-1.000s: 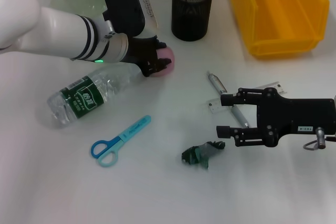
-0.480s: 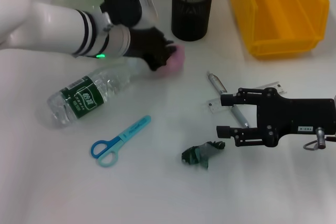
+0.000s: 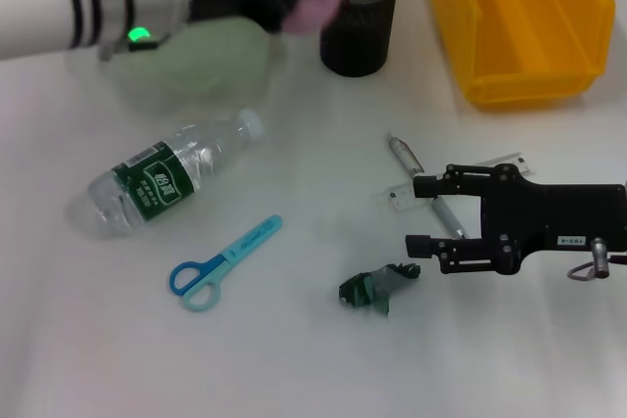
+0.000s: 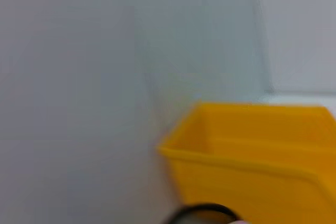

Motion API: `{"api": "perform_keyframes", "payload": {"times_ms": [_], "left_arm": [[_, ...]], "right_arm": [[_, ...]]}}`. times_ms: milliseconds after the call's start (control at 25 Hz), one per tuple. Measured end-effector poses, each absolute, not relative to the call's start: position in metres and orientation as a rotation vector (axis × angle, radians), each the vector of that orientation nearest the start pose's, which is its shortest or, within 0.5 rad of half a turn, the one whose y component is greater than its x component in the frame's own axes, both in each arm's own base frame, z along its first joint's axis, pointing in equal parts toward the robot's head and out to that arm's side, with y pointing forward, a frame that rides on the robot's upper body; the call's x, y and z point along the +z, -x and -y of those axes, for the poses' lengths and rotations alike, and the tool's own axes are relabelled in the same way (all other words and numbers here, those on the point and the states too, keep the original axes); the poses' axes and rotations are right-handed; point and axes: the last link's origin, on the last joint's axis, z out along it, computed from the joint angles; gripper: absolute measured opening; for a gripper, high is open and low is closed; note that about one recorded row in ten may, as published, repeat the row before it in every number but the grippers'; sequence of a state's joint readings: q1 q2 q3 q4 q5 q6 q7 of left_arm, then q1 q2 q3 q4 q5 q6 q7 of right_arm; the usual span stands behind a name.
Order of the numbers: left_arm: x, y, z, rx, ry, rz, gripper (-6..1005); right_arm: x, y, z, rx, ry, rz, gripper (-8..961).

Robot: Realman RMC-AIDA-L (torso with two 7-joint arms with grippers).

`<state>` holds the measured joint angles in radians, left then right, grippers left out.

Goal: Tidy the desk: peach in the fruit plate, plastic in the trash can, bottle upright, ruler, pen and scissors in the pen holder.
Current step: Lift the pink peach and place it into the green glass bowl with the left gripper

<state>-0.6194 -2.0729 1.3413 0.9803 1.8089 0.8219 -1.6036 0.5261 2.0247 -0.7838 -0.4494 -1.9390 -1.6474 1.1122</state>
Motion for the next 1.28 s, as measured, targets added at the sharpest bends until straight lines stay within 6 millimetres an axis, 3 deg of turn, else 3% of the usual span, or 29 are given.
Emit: {"api": "perform_keyframes", "payload": {"times_ms": [320, 760, 1000, 1240, 1280], "left_arm": [[0.010, 0.175, -0.447, -0.446, 2.236, 0.360, 44], [0.009, 0.207, -0.462, -0.405, 2.060, 0.532, 45], [0.010, 0.209, -0.462, -0.415, 2.049, 0.549, 256], [0.013, 0.210, -0.462, -0.469, 2.024, 0.597, 639], [0.019, 0.210, -0.461, -0.555, 2.007, 0.658, 697]], "right_arm": [[-0.020, -0.269, -0.298, 0.790, 2.881, -0.411, 758], [-0.020, -0.269, -0.298, 0.792, 2.880, -0.410, 758], [-0.020, -0.269, -0.299, 0.792, 2.880, -0.409, 759], [-0.019, -0.268, -0.299, 0.791, 2.879, -0.408, 759], [-0.020, -0.269, -0.299, 0.791, 2.880, -0.408, 759]]}}
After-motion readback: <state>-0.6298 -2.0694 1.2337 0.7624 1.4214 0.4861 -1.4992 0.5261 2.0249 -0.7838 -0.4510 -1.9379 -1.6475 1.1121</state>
